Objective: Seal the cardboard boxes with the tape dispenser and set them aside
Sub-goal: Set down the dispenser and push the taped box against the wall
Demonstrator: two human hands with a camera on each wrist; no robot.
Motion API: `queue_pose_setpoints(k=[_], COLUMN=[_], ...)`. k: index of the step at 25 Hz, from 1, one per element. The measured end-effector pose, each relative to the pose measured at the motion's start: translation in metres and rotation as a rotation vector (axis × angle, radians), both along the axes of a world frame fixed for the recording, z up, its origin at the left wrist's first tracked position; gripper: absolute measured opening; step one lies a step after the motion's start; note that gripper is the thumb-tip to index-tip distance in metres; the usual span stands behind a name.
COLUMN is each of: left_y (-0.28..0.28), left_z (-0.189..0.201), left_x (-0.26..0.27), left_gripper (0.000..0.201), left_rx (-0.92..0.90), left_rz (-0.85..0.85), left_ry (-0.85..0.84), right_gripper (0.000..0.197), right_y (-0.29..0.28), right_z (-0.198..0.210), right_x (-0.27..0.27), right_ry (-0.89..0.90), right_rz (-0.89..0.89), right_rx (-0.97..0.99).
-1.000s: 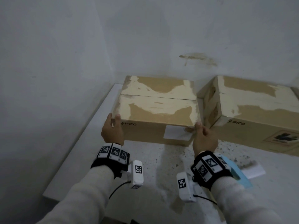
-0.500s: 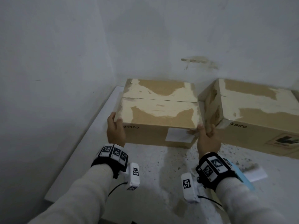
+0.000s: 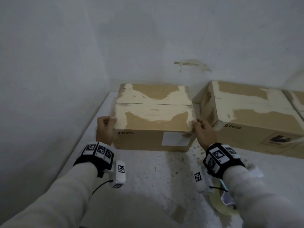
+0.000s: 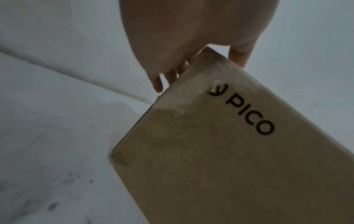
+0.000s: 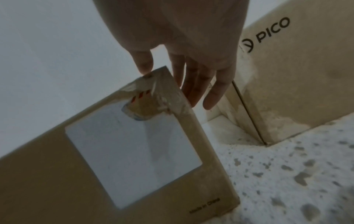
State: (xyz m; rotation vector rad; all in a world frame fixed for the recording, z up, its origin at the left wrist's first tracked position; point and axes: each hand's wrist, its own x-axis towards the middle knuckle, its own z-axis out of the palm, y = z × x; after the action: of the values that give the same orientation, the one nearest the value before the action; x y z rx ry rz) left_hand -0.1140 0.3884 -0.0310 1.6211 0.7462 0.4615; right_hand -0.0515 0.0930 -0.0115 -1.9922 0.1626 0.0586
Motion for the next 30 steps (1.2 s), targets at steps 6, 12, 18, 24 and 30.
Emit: queue_pose_setpoints(k=[6, 12, 18, 24, 30], left_y=[0.018, 0.026, 0.030, 0.020, 0.032], left_z=[0.001, 0.005, 0.001, 0.009, 0.040], left_x=[-0.005, 0.019, 0.018, 0.016, 0.020], left_gripper=[0.024, 0.055, 0.073, 0.043, 0.070], left_rx=[0.014, -0.095, -0.354, -0.437, 0.294], left_rz=[-0.094, -0.328, -0.418, -0.444, -0.620], left_ry=[0.014, 0.130, 0.117, 0.069, 0.394], right_gripper=[0.031, 0.048, 0.029, 0.017, 0.063], right_y=[-0.006, 0.004, 0.001, 0.002, 0.001], right_z=[-0.001, 0.003, -0.009, -0.001, 0.008], right_x=[0.004, 0.014, 0.015, 0.013, 0.030], right_ry=[-0.011, 0.154, 0.284, 0.329, -0.014], right_rz=[-0.056, 0.073, -0.007, 0.048, 0.088], right_rx=[0.067, 0.195, 0.408, 0.475, -0.172])
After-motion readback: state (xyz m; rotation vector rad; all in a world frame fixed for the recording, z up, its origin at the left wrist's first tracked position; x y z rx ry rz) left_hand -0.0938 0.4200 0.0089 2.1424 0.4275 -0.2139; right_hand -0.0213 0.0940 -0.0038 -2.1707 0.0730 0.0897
